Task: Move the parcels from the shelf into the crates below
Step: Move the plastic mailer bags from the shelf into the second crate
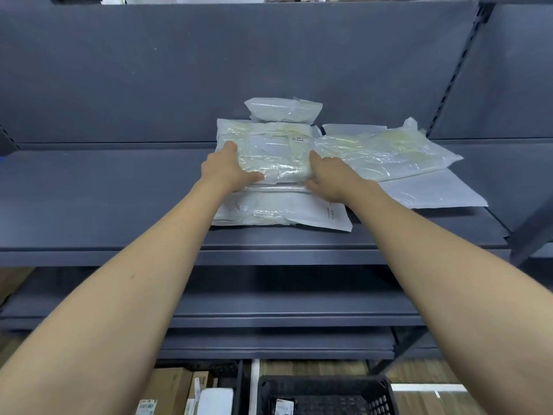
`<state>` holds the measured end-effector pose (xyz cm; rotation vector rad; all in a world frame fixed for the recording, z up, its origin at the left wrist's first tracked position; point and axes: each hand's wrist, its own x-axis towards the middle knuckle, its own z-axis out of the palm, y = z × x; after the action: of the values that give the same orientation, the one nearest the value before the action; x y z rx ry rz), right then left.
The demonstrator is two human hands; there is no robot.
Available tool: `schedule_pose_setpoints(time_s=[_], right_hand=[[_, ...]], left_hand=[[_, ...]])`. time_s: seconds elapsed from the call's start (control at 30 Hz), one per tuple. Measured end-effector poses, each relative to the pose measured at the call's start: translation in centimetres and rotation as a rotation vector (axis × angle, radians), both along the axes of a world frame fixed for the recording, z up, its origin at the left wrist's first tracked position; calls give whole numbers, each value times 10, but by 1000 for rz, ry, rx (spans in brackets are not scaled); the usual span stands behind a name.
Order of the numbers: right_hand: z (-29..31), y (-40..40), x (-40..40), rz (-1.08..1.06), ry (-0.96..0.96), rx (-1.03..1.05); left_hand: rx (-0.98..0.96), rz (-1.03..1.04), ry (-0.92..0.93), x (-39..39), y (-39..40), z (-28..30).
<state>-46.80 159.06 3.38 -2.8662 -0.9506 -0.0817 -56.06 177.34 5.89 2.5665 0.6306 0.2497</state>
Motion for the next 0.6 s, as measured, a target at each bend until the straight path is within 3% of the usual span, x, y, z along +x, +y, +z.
schedule_pose_setpoints(time_s=[0.2,0.37,0.6], right_hand=[[-12,-28,-55,100,-71,132],[-36,-64,-129,77,-40,478],[-46,-132,-213,-32,267,894]], left_hand=[[-206,98,-313,-75,-30,-10],[-326,76,-449,-148,-72,-29],[-441,-83,-527,-218,-120,-68]])
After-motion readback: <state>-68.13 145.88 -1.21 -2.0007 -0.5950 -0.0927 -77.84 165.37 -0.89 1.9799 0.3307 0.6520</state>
